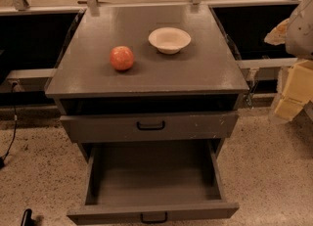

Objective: Close middle drawer

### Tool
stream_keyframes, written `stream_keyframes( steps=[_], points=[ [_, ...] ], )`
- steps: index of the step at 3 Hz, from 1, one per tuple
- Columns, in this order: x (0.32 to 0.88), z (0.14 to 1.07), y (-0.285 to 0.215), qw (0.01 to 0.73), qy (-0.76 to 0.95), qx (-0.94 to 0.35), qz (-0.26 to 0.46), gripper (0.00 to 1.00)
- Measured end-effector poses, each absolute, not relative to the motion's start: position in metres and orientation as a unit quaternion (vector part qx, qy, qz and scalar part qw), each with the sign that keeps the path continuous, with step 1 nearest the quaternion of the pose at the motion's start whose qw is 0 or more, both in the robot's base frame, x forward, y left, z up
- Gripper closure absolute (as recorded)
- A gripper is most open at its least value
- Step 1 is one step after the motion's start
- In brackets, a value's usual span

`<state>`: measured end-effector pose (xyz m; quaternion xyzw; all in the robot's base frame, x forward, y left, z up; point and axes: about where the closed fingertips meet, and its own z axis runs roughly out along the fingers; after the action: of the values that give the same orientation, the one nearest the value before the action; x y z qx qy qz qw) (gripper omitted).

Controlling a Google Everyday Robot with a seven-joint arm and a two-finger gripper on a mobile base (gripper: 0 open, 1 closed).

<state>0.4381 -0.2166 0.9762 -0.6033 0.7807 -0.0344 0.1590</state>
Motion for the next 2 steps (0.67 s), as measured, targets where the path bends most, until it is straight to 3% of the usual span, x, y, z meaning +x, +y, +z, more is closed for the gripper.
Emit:
stream_keyframes(
  steps=[2],
  points=[
    [0.442,0.948,-0.225,0.163,0.789,-0.592,-0.016,0.0]
  ],
)
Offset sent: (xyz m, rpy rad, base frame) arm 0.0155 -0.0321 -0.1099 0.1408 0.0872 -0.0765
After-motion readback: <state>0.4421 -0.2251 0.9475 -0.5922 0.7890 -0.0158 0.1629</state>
